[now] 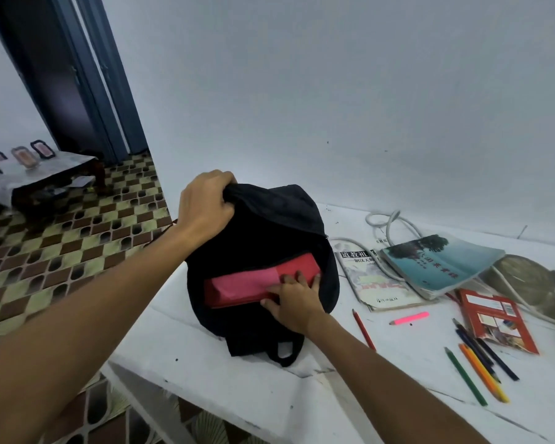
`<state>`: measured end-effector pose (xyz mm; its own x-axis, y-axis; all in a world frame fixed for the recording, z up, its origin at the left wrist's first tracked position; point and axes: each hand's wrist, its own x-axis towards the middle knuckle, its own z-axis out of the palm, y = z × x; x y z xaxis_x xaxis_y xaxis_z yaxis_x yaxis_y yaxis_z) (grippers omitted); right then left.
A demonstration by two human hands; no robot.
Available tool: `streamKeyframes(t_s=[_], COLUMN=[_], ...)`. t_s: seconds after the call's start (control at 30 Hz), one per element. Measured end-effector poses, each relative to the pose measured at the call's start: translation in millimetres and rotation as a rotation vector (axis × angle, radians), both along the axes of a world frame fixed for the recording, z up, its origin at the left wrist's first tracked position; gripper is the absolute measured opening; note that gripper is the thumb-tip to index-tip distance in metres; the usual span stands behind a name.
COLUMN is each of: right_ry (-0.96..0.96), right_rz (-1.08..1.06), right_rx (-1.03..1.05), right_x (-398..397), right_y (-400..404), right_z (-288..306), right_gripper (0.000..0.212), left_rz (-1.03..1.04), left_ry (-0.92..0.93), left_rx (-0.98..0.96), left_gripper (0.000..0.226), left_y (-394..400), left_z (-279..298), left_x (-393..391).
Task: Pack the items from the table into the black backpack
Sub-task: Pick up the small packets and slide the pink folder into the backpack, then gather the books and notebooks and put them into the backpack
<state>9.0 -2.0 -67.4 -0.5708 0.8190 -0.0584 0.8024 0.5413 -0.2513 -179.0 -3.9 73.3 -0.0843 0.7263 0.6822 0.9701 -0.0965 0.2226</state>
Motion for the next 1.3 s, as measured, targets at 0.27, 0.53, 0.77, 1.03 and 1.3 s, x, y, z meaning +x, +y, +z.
streamKeyframes(t_s=[0.27, 0.53, 0.77, 1.03, 1.3], right_ry=[0.277, 0.582, 0.684, 0.616, 0.552], right_rz=[0.178, 0.093, -0.091, -0.348, -0.584], right_rx=[-0.060, -0.002, 0.016, 0.016, 0.064], right_x=[30, 88, 161, 238, 336], right_y=[-12, -18, -15, -11, -14], right_z=[6, 20, 24, 25, 28], right_gripper=[0.030, 0.017, 0.018, 0.020, 0.020], left_rz=[0.091, -0.284, -0.567, -0.656, -0.752], left_ry=[-0.141, -0.094, 0.039, -0.022, 0.065], left_rx=[-0.131, -0.692, -1.249, -1.106, -0.862], left_gripper=[0.014, 0.036, 0.071, 0.068, 0.041], left_y=[15, 45, 65, 93, 106], left_z=[-2, 12, 11, -12, -74], left_x=[11, 42, 93, 192, 311])
